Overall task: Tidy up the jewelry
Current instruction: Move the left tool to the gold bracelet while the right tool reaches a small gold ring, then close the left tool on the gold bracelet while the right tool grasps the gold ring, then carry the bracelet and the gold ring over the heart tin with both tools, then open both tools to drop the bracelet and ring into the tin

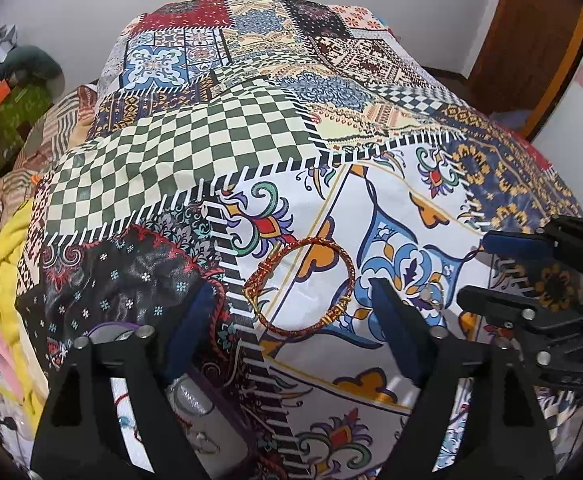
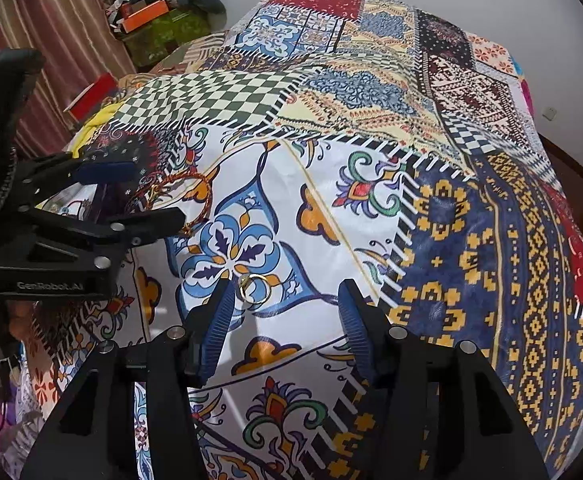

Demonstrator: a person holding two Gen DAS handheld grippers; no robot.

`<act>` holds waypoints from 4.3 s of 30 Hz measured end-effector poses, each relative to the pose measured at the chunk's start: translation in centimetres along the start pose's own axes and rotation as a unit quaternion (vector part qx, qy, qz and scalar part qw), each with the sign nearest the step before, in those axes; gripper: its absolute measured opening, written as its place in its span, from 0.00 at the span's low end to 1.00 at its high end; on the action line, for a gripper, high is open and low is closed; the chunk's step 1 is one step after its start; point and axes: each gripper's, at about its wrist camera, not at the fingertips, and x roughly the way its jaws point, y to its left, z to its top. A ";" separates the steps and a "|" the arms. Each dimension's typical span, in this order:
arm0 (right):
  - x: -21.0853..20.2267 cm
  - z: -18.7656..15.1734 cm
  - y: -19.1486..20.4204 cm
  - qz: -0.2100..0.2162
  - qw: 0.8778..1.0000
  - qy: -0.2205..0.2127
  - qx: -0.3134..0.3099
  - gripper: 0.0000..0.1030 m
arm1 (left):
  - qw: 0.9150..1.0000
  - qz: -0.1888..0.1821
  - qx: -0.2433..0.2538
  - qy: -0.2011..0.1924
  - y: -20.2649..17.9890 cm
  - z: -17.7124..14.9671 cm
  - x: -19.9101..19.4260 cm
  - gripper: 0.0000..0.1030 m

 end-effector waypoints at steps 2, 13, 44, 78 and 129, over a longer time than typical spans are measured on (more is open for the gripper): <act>0.3 0.0 0.1 0.004 1.000 0.007 -0.004 0.48 | 1.000 -0.002 0.002 0.006 0.0 0.0 0.5 0.81; 2.5 -0.2 1.6 -0.019 0.998 0.034 -0.049 0.49 | 0.999 -0.011 0.031 0.024 -0.5 -0.2 2.7 0.81; 0.2 0.0 3.2 -0.052 0.997 -0.011 -0.055 0.17 | 0.999 -0.029 0.013 -0.031 -1.3 -1.6 -2.0 0.14; -4.9 3.6 15.0 -0.007 0.988 -0.115 -0.106 0.17 | 0.989 0.025 -0.058 -0.132 8.1 -7.3 -14.7 0.14; 0.3 6.2 16.6 0.079 0.992 -0.042 -0.090 0.27 | 0.993 -0.008 -0.061 -0.099 9.6 -9.0 -11.1 0.41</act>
